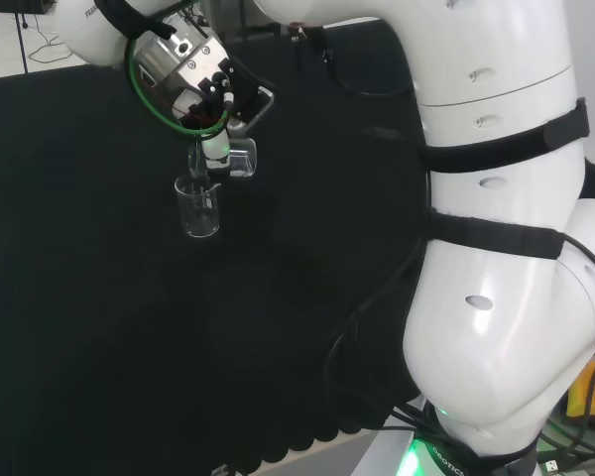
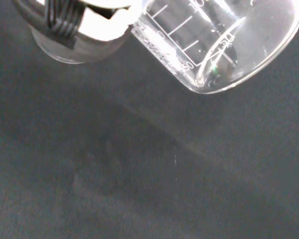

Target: Pour the water from the handheld beaker into the one on the table.

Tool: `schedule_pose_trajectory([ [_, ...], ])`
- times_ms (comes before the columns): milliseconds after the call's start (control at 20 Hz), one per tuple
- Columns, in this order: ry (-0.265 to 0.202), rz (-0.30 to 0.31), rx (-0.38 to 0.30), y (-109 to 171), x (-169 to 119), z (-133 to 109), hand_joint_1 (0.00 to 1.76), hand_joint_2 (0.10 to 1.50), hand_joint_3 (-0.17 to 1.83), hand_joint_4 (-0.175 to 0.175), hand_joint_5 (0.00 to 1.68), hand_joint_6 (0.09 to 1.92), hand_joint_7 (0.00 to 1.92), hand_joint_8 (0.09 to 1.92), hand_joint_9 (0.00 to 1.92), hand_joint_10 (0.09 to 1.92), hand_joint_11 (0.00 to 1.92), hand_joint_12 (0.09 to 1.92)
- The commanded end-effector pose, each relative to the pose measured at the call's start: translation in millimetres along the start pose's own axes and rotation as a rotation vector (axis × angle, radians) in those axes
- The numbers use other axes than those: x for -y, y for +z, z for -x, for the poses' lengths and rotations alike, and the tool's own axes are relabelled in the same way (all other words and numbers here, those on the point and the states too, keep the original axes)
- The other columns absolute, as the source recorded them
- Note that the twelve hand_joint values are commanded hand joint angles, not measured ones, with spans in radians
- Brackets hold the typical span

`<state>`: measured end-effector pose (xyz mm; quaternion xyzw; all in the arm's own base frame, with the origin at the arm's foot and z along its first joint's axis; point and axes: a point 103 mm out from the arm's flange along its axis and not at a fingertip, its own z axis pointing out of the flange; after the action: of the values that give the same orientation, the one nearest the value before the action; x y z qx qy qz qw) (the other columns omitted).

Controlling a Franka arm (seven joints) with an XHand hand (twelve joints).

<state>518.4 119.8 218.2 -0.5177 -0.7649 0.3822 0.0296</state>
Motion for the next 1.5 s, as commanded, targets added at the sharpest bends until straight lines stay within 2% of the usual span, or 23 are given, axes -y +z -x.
schedule_pose_trajectory([
  [50,0.005,-0.013,0.015,-0.4,0.4,-0.3,1.28,1.11,-0.17,-0.108,1.05,0.84,1.26,0.76,1.36,1.0,1.11,0.81],
  [450,0.018,-0.037,0.05,-1.5,0.2,-3.3,1.28,1.11,-0.17,-0.109,1.05,0.84,1.26,0.76,1.36,1.0,1.11,0.81],
  [1500,0.066,-0.074,0.083,-6.0,-2.6,-2.8,1.28,1.11,-0.17,-0.107,1.05,0.84,1.26,0.76,1.36,1.0,1.12,0.81],
])
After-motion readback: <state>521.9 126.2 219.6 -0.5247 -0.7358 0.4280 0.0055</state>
